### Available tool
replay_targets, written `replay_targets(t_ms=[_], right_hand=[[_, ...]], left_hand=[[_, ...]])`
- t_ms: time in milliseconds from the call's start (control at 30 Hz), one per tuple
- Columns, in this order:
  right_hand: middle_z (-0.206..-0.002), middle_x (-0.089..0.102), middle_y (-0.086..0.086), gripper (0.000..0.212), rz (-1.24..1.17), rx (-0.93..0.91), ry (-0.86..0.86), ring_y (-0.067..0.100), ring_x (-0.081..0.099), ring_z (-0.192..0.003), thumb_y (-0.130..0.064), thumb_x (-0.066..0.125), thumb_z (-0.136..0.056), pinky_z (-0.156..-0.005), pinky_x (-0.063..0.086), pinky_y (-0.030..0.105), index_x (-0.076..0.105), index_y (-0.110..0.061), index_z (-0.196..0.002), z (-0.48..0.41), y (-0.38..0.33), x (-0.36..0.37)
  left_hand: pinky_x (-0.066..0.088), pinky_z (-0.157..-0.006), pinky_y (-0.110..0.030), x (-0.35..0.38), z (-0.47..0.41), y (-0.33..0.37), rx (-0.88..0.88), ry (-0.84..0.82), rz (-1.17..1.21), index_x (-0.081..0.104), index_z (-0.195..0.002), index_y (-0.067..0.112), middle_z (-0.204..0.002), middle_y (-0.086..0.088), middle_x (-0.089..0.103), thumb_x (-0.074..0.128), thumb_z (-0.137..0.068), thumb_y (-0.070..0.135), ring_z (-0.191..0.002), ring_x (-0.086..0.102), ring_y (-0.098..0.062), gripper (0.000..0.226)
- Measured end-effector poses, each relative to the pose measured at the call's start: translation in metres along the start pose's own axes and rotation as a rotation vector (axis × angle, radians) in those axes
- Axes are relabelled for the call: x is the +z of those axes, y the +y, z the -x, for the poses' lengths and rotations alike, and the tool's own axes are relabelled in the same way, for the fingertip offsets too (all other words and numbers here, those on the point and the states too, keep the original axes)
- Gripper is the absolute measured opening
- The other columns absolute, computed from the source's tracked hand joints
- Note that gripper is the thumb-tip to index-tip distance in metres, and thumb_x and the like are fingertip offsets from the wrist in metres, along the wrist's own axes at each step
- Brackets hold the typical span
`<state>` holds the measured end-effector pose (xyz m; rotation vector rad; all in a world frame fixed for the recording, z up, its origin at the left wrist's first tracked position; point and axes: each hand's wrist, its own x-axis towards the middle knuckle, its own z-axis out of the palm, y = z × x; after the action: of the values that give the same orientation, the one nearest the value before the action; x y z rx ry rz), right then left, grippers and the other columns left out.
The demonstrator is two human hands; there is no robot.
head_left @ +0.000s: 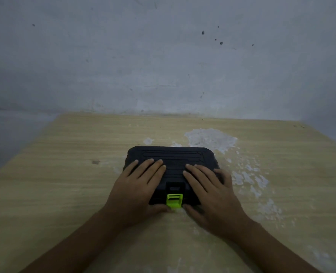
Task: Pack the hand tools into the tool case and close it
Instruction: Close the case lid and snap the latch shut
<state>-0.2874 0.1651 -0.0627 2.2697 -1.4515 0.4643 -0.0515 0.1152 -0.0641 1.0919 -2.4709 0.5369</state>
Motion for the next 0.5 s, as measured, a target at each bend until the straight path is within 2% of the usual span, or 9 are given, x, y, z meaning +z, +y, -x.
replay_targets(t_ms=[100, 267, 433, 500], right_hand=[[-0.148, 0.047, 0.005, 0.073, 0.029, 0.015, -0.018, 0.024, 0.046, -0.135, -0.059, 0.059, -0.081, -0.102, 0.036, 0.046, 0.048, -0.015, -0.139, -0.003, -0.003, 0.006], [-0.144, 0.052, 0.005, 0.077, 0.083, -0.011, 0.044, 0.024, 0.052, -0.13, -0.066, 0.059, -0.079, -0.098, 0.038, 0.043, 0.051, -0.014, -0.136, -0.01, 0.0, 0.011], [-0.142, 0.054, 0.006, 0.079, 0.106, -0.048, 0.047, 0.024, 0.053, -0.127, -0.072, 0.048, -0.082, -0.096, 0.039, 0.042, 0.05, -0.014, -0.136, -0.01, 0.004, 0.013], [-0.143, 0.053, 0.005, 0.074, 0.067, -0.047, 0.032, 0.023, 0.051, -0.128, -0.07, 0.04, -0.088, -0.097, 0.038, 0.042, 0.049, -0.015, -0.137, -0.008, 0.004, 0.012]], left_hand=[[0.039, -0.107, -0.044, 0.002, -0.006, -0.004, 0.01, -0.009, 0.025, 0.05, -0.136, 0.01, -0.14, -0.006, 0.053, 0.048, -0.069, 0.083, -0.13, 0.05, -0.023, 0.099], [0.029, -0.109, -0.038, 0.006, -0.01, -0.021, 0.087, -0.029, 0.071, 0.046, -0.139, 0.011, -0.146, -0.005, 0.046, 0.045, -0.071, 0.084, -0.134, 0.044, -0.02, 0.1], [0.028, -0.109, -0.038, 0.004, -0.008, -0.026, 0.151, -0.023, 0.083, 0.045, -0.14, 0.01, -0.148, -0.007, 0.044, 0.04, -0.072, 0.086, -0.135, 0.041, -0.021, 0.102], [0.029, -0.109, -0.038, 0.003, -0.007, -0.025, 0.139, -0.001, 0.112, 0.048, -0.138, 0.011, -0.146, -0.006, 0.046, 0.04, -0.076, 0.082, -0.134, 0.043, -0.021, 0.095]])
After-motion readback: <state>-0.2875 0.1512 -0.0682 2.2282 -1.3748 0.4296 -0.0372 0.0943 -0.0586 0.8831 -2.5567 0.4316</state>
